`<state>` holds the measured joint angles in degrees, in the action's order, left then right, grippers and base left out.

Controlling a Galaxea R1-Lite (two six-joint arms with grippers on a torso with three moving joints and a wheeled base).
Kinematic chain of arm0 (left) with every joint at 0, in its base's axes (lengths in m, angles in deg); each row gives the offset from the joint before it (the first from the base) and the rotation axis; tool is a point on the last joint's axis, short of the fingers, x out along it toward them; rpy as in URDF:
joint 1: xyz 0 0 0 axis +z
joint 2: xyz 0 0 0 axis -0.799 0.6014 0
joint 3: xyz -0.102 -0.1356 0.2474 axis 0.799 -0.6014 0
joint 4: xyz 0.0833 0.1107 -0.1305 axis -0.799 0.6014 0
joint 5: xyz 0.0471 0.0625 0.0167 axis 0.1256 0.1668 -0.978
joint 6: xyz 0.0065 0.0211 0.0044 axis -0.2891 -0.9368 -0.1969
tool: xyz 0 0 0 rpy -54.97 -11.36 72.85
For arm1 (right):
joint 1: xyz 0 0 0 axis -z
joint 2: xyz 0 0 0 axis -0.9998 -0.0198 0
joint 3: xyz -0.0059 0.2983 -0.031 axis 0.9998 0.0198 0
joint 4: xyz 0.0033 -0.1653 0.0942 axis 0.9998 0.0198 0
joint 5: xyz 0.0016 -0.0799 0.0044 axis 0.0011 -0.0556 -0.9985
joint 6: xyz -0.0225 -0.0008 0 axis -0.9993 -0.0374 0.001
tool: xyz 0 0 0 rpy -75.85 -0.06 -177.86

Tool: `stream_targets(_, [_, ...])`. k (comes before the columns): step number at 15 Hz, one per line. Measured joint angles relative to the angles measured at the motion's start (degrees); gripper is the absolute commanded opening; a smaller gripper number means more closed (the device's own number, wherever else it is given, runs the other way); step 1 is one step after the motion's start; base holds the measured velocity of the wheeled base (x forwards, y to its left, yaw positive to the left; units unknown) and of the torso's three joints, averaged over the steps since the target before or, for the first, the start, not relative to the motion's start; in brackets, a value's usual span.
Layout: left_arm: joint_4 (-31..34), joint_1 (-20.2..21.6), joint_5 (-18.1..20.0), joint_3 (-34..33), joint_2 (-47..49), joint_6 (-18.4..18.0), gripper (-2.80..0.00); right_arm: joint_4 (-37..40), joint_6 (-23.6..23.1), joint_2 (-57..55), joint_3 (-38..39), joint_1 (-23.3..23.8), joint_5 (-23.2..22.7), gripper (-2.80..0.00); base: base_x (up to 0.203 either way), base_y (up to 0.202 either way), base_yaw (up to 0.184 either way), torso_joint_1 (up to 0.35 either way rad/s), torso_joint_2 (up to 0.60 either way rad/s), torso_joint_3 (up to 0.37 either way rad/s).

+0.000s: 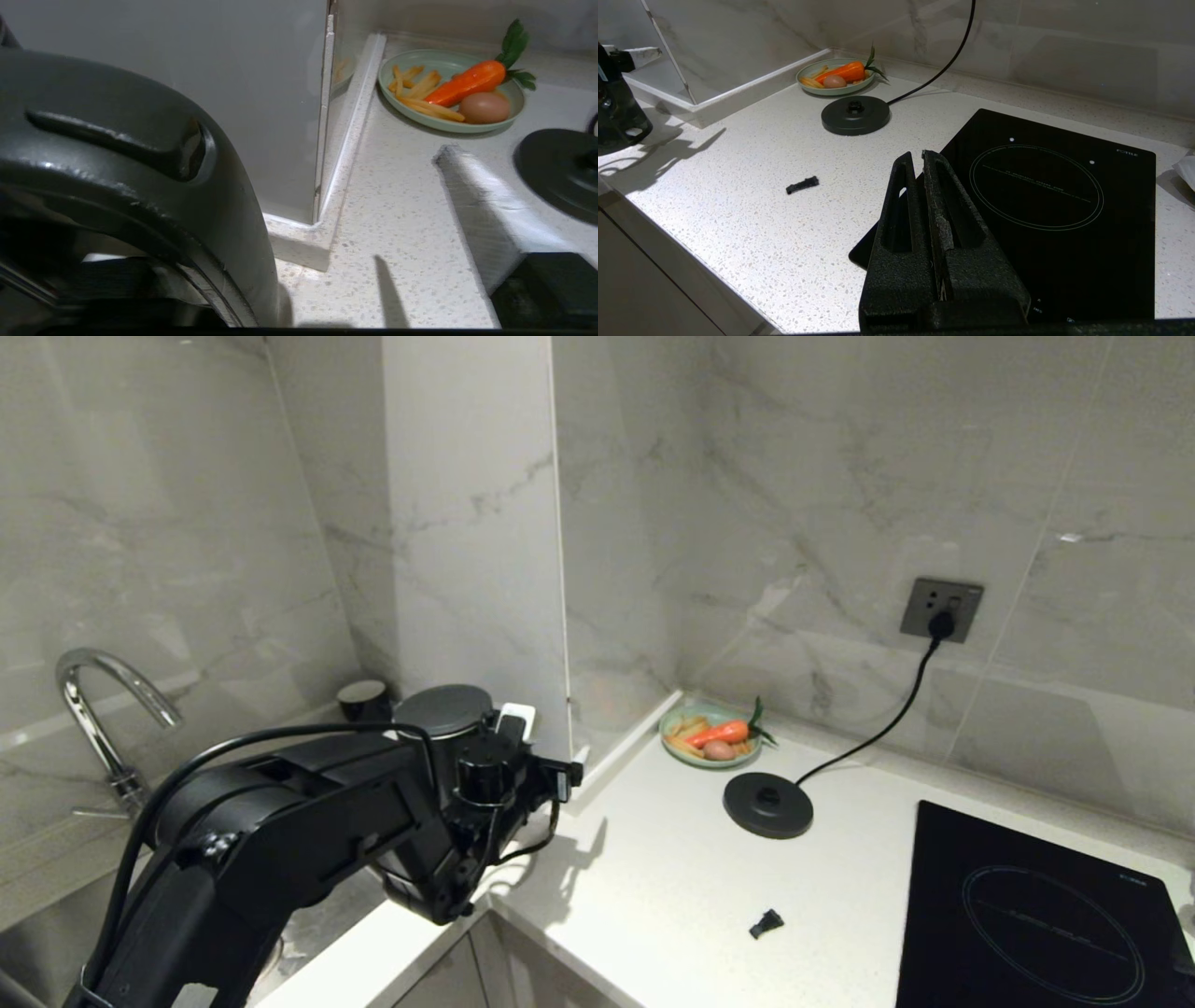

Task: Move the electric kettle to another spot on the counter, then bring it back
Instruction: Grab the kettle, then place it on the power base

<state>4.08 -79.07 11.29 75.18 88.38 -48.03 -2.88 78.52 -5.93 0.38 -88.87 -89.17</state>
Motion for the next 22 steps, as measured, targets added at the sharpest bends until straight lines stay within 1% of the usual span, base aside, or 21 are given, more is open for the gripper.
stream_targets(12, [0.0,0.0,-0.4,1.8,0.4,-0.3,-2.80,0.0,0.0,0.0,0.0,0.0,0.0,-2.80,0.000,0.000,0.000,0.000,0.00,0.000])
stream_targets(13, [0.1,0.0,-0.6,1.8,0.3,-0.3,-2.80,0.0,0.0,0.0,0.0,0.0,0.0,-2.80,0.000,0.000,0.000,0.000,0.00,0.000])
stream_targets(15, [0.1,0.0,-2.5,1.3,-0.5,-0.3,-2.80,0.0,0.0,0.0,0.0,0.0,0.0,-2.80,0.000,0.000,0.000,0.000,0.00,0.000])
stream_targets(18, [-0.3,-0.1,-3.1,-2.7,-3.9,-0.2,-2.80,0.0,0.0,0.0,0.0,0.0,0.0,-2.80,0.000,0.000,0.000,0.000,0.00,0.000])
stream_targets(22, [-0.5,-0.9,-2.9,-12.5,-11.9,0.1,-2.80,0.0,0.0,0.0,0.0,0.0,0.0,-2.80,0.000,0.000,0.000,0.000,0.00,0.000])
